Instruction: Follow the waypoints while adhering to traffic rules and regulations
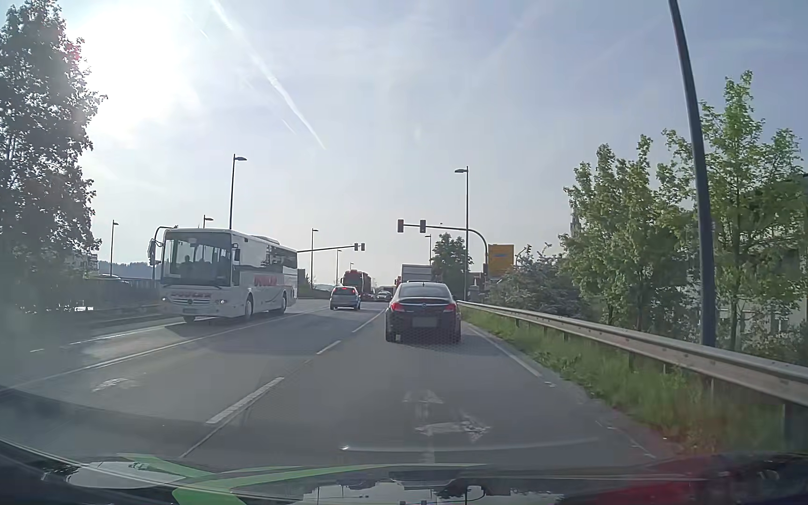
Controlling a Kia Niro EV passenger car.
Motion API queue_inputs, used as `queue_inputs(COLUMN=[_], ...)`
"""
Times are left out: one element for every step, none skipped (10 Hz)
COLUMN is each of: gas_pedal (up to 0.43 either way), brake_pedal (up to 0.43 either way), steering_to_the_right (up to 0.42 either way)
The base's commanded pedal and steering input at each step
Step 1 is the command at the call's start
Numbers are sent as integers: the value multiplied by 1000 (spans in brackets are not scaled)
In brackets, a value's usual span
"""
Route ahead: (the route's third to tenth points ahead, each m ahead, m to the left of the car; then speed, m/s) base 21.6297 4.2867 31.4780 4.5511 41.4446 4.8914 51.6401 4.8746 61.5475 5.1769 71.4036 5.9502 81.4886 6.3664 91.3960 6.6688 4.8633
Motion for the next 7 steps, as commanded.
queue_inputs(gas_pedal=[130,130,130,138,157,157,169], brake_pedal=[0,0,0,0,0,0,0], steering_to_the_right=[-5,-5,-5,-5,-5,-5,-5])
